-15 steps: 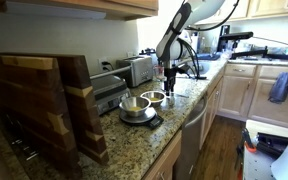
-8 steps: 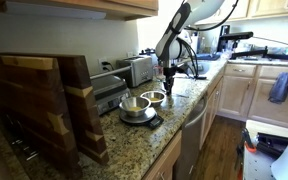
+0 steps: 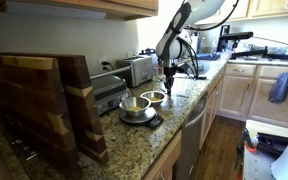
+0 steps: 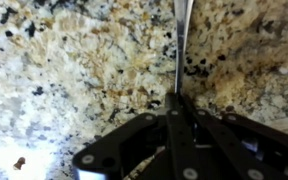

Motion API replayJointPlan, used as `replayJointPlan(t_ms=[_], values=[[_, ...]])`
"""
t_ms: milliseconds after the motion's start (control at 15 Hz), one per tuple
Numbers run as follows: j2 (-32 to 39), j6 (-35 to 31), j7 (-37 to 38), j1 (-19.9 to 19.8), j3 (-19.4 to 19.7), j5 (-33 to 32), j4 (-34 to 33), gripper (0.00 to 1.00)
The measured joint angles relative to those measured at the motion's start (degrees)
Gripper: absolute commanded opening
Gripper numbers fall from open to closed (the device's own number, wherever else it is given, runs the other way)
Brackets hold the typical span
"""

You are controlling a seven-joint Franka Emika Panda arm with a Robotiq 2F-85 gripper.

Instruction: Transfer one spoon of contents from the left bowl to the right bowl

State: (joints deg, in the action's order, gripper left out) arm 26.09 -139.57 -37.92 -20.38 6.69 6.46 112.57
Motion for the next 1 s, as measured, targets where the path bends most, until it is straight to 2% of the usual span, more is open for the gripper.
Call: replayJointPlan(t_ms=[267, 467, 733, 1000], values=[[-1.06, 1.64, 0.0, 0.05, -0.4, -0.04, 0.0, 0.06], [-4.4, 4.38, 0.0, 0.42, -0.75, -0.34, 0.1, 0.06], [-10.09, 10.24, 0.0, 1.94, -0.89, -2.33, 0.64, 0.05], [-13.61, 17.88, 0.01, 5.32, -1.19, -7.12, 0.76, 0.05]])
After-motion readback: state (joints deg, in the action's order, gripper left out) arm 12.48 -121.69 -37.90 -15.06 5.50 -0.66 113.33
